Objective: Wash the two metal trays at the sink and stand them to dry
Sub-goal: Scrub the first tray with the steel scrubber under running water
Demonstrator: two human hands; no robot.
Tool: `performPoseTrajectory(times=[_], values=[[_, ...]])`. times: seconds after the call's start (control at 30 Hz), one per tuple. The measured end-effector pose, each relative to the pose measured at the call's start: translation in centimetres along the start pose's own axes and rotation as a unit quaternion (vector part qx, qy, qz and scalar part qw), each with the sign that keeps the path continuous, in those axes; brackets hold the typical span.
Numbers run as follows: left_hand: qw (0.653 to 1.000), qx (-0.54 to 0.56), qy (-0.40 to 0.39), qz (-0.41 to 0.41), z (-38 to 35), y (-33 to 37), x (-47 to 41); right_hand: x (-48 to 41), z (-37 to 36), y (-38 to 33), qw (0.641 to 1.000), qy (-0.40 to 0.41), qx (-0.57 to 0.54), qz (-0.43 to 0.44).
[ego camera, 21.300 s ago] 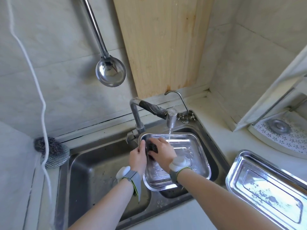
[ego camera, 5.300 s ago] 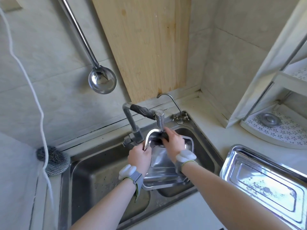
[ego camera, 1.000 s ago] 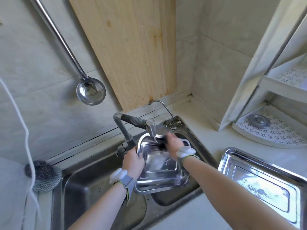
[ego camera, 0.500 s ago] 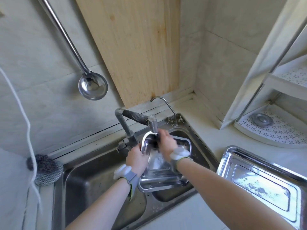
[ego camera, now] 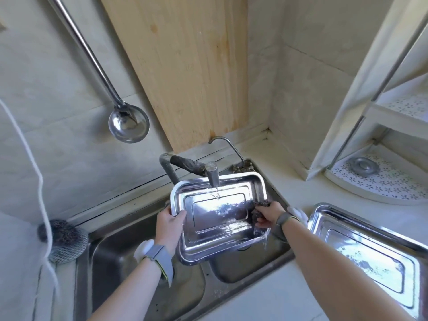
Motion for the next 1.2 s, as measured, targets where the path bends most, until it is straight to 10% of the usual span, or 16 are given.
performPoseTrajectory(times=[0.17, 0.33, 0.6, 0.87, 1.03, 1.2], values=[[0.993, -0.082, -0.078, 0.032, -1.4, -1.8, -1.3, 0.0, 3.1, -1.6, 0.986, 0.112, 0.03, 0.118], [0.98, -0.136, -0.144, -0.019, -3.9, -0.6, -1.8, 3.7, 5.5, -7.5, 0.896, 0.267, 0.248, 0.256], [0.961, -0.193, -0.173, -0.1, -8.9, 2.5, -1.4, 9.3, -3.6, -8.3, 0.745, 0.162, 0.517, 0.388], [0.942, -0.275, -0.137, -0.132, -9.2, 3.2, -2.2, 13.2, -10.2, -5.9, 0.723, 0.093, 0.495, 0.474], [0.934, -0.302, -0.141, -0.13, -7.9, 1.9, -3.4, 10.8, -3.0, -8.0, 0.84, 0.19, 0.446, 0.245], [0.952, -0.255, -0.117, -0.124, -7.8, 2.4, -3.2, 13.6, -10.3, -6.4, 0.752, 0.08, 0.519, 0.398]])
Point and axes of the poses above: each hand's wrist, its own x-axis away from the middle knuckle, its own z-axis out of the back of the hand, y = z × x, the point moved 7 cm from there along -x, towards the middle knuckle, and after that the axes turned 12 degrees about -z, right-handed, at the moved point
